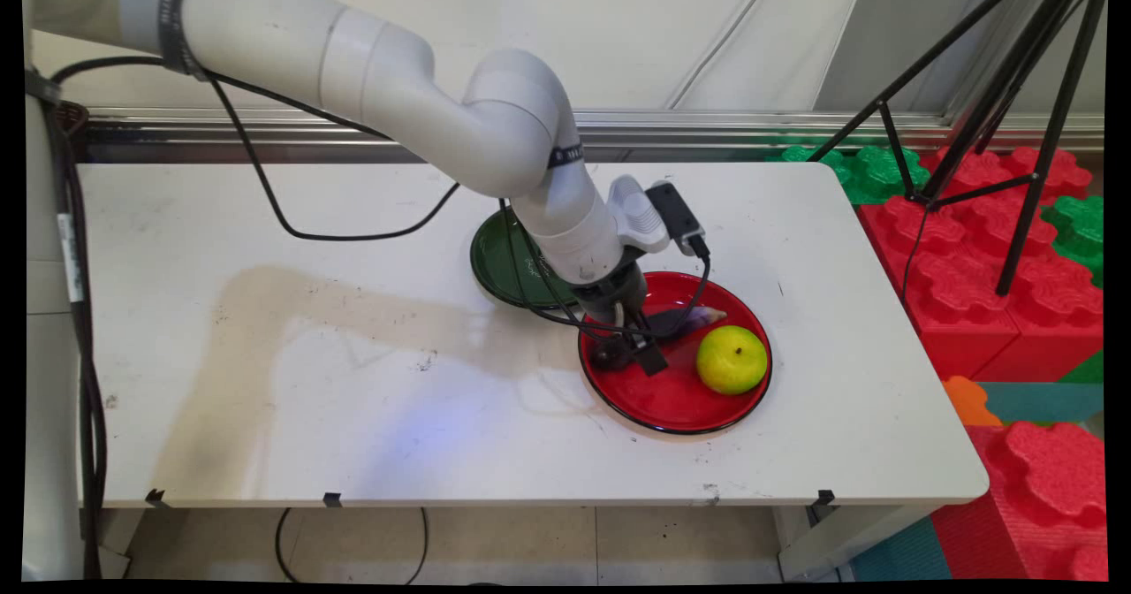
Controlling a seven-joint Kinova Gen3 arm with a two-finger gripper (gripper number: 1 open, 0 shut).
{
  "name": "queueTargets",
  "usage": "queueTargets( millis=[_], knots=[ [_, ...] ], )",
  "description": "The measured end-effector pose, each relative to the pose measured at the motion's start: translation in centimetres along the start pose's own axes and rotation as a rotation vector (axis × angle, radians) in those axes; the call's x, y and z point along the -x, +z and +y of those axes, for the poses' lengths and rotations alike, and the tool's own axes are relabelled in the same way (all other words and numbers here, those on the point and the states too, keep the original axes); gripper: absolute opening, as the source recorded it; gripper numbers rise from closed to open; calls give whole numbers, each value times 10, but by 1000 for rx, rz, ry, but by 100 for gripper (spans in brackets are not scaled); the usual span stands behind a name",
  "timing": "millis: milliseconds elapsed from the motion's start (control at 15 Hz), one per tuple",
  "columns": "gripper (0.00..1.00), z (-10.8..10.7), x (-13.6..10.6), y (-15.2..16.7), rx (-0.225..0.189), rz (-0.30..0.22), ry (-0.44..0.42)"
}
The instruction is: Pick up the eggplant from the red plate, then place the picked object on the green plate
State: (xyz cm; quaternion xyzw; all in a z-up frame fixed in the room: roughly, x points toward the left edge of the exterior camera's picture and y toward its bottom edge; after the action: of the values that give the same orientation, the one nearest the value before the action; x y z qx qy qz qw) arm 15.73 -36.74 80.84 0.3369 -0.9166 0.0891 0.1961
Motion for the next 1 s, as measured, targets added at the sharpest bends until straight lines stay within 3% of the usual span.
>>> queueTargets(
  millis=[267, 333, 667, 1000],
  knots=[
    [100, -3, 1, 16, 6, -8, -14],
    [0, -4, 1, 19, 6, -9, -18],
    [0, -9, 2, 23, -9, 0, -39],
    [0, -13, 1, 1, -40, 28, -71]
  ],
)
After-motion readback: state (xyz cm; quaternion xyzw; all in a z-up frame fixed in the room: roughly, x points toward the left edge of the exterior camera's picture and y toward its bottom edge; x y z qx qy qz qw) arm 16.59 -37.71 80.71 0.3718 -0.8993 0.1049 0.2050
